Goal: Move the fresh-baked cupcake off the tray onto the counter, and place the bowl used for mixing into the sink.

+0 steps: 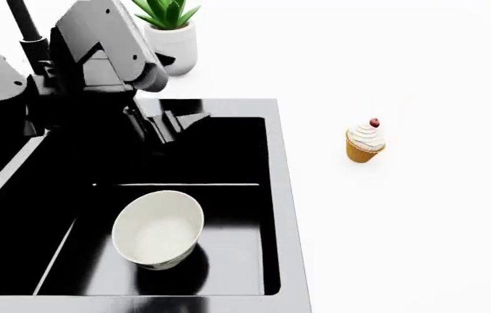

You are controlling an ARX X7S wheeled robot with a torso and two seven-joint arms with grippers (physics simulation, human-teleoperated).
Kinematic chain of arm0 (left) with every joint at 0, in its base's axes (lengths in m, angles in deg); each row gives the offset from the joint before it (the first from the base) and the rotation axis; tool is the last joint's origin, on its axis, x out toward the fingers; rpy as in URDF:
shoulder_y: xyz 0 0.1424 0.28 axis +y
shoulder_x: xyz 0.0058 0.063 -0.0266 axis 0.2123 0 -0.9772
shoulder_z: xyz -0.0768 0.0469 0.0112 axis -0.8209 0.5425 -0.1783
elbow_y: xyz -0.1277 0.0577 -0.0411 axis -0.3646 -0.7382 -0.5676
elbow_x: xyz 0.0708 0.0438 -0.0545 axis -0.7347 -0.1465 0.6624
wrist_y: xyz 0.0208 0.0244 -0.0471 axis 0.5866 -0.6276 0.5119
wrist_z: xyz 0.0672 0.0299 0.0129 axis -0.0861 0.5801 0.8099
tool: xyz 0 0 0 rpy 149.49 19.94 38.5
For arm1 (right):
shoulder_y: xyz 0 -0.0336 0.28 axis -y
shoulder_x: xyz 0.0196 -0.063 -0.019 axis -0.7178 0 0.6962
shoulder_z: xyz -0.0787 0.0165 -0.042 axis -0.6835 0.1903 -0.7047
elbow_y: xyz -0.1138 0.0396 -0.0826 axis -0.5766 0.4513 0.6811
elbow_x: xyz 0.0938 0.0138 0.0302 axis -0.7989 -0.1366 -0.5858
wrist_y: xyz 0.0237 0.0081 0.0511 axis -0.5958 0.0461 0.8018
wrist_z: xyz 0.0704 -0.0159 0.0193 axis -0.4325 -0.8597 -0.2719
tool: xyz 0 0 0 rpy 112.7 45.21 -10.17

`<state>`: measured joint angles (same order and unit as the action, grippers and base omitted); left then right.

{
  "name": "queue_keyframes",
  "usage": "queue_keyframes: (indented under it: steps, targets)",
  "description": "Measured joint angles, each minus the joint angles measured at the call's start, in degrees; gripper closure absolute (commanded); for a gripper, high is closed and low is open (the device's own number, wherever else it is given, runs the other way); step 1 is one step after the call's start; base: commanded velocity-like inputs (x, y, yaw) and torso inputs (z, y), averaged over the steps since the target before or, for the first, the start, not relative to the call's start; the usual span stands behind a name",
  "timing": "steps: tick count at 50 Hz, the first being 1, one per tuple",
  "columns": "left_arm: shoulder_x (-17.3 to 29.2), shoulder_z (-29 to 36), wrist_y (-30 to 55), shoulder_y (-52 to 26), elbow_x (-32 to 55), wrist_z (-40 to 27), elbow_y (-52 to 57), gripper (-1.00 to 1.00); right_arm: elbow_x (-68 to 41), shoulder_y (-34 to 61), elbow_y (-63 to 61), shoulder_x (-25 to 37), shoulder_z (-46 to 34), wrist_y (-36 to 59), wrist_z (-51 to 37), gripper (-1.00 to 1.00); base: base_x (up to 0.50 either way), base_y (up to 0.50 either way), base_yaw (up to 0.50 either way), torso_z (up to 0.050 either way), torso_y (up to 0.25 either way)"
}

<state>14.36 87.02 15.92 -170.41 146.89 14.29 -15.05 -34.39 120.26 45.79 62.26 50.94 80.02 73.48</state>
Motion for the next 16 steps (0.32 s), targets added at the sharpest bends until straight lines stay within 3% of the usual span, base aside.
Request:
queue_keyframes:
  steps: [8, 16]
  targets:
    - [3.9, -8.1, -14.4, 7.1, -1.4, -9.6, 9.7, -1.0, 7.2, -11.8, -7.8, -0.2, 4.7, -11.1, -2.3, -1.0, 0.0, 0.0, 0.0, 0.0, 0.0]
    - [4.2, -15.3, -29.4, 14.9, -7.3, -21.2, 16.4, -1.0, 18.7, -22.7, -13.3, -2.3, 8.7, -23.2, -5.0, -1.0, 0.0, 0.0, 0.0, 0.0, 0.0]
